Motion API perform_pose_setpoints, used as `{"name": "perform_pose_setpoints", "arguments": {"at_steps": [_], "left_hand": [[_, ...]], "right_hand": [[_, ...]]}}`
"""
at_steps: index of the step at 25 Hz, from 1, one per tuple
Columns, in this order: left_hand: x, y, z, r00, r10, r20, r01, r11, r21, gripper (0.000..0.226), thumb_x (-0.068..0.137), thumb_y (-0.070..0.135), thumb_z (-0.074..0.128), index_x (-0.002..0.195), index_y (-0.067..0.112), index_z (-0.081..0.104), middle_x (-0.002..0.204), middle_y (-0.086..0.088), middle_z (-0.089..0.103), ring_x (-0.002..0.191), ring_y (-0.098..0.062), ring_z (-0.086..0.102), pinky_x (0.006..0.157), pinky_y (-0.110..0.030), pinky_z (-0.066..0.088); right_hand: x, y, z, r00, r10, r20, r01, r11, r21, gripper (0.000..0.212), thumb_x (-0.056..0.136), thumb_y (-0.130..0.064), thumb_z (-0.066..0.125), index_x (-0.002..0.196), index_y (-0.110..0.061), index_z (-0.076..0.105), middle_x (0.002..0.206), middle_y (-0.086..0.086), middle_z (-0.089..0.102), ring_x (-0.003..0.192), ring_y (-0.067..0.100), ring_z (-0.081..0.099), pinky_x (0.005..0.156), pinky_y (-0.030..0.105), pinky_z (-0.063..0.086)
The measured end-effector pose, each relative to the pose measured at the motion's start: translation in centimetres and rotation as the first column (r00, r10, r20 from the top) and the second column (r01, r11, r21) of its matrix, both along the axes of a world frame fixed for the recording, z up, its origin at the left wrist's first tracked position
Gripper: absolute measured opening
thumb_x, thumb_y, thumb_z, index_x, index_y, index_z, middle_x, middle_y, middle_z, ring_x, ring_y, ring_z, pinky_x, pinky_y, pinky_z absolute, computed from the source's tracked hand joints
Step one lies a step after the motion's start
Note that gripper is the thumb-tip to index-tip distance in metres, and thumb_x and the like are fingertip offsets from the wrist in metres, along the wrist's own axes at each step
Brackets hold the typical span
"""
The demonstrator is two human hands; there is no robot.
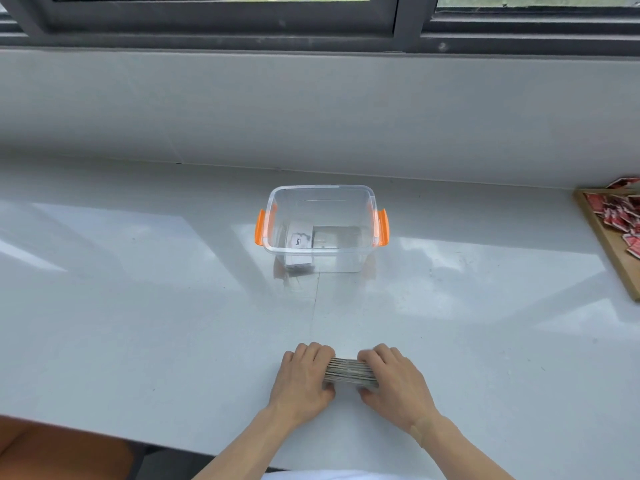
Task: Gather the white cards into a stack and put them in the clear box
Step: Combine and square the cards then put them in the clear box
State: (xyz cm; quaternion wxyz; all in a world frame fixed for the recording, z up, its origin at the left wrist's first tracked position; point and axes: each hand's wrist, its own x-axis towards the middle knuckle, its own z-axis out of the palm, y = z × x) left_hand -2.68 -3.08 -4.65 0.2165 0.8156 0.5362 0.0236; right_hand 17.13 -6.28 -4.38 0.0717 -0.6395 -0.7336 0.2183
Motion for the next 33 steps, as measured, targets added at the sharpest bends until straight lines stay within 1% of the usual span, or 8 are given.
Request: {"name": "perform_pose_setpoints", "arguments": {"at_steps": [6,11,18,21,23,25,29,33], "left_hand": [[0.3,-0.1,-0.7,0.999,0.013,-0.035,-0.014,0.999,-0.051,0.037,0.068,0.029,0.05,0.104,0.027,0.044,0.105,0.007,0.052,0.094,-0.019,0.048,0.075,-0.031,0.035],[0.1,0.0,-0.8,0.998,-0.011,-0.055,0.009,0.999,-0.031,0.035,0.07,0.028,0.048,0.105,0.027,0.044,0.105,0.007,0.051,0.094,-0.019,0.047,0.074,-0.031,0.034],[0.1,0.1,-0.4,0.986,0.144,0.08,-0.129,0.977,-0.169,0.044,0.07,0.027,0.053,0.112,0.035,0.042,0.107,0.011,0.053,0.099,-0.017,0.05,0.08,-0.032,0.041],[0.2,-0.2,0.8,0.765,0.548,0.338,-0.333,0.786,-0.52,0.065,0.068,0.028,0.074,0.124,0.035,0.042,0.109,0.005,0.056,0.101,-0.014,0.055,0.085,-0.027,0.048],[0.4,-0.5,1.8,0.593,0.71,0.38,-0.304,0.634,-0.711,0.07,0.061,0.038,0.079,0.122,0.032,0.046,0.11,-0.001,0.061,0.103,-0.015,0.06,0.086,-0.029,0.049],[0.5,-0.7,2.6,0.514,0.769,0.38,-0.189,0.534,-0.824,0.066,0.06,0.046,0.077,0.118,0.028,0.052,0.109,-0.002,0.069,0.103,-0.016,0.065,0.084,-0.032,0.049],[1.0,-1.1,3.4,0.46,0.784,0.417,-0.089,0.508,-0.857,0.046,0.073,0.036,0.071,0.114,0.02,0.057,0.111,-0.005,0.072,0.106,-0.024,0.065,0.089,-0.04,0.049],[1.2,-0.9,3.8,0.417,0.802,0.427,-0.115,0.513,-0.851,0.046,0.074,0.028,0.07,0.115,0.014,0.056,0.112,-0.013,0.07,0.104,-0.033,0.066,0.098,-0.056,0.048]], "right_hand": [[0.2,0.1,-0.2,0.999,0.038,0.026,-0.037,0.998,-0.045,0.041,0.071,-0.045,0.059,0.11,-0.033,0.05,0.102,-0.012,0.054,0.091,0.019,0.053,0.067,0.03,0.046],[0.4,0.0,0.9,0.979,0.164,0.118,-0.173,0.982,0.074,0.044,0.071,-0.046,0.059,0.113,-0.033,0.053,0.101,-0.011,0.058,0.087,0.019,0.055,0.07,0.031,0.048],[0.5,1.7,2.5,0.988,0.152,0.039,-0.148,0.985,-0.091,0.04,0.073,-0.048,0.05,0.111,-0.037,0.048,0.099,-0.013,0.057,0.093,0.015,0.053,0.07,0.03,0.043],[0.6,1.8,3.5,0.98,-0.083,-0.18,0.04,0.973,-0.228,0.039,0.067,-0.05,0.055,0.103,-0.038,0.05,0.093,-0.014,0.061,0.08,0.008,0.055,0.063,0.026,0.042],[0.7,1.5,4.1,0.873,-0.288,-0.394,0.144,0.924,-0.355,0.03,0.067,-0.045,0.064,0.094,-0.038,0.054,0.086,-0.012,0.066,0.064,0.006,0.055,0.057,0.024,0.042],[0.5,1.1,4.6,0.738,-0.41,-0.537,0.171,0.882,-0.439,0.023,0.071,-0.038,0.072,0.09,-0.036,0.059,0.083,-0.012,0.068,0.06,0.006,0.054,0.057,0.022,0.043],[-0.2,0.2,5.1,0.549,-0.525,-0.65,0.182,0.834,-0.521,0.018,0.074,-0.037,0.074,0.088,-0.032,0.063,0.088,-0.009,0.071,0.069,0.014,0.057,0.065,0.029,0.045],[-0.4,0.2,5.1,0.545,-0.533,-0.647,0.173,0.827,-0.536,0.022,0.072,-0.042,0.071,0.091,-0.033,0.063,0.091,-0.009,0.072,0.07,0.013,0.059,0.063,0.028,0.046]]}}
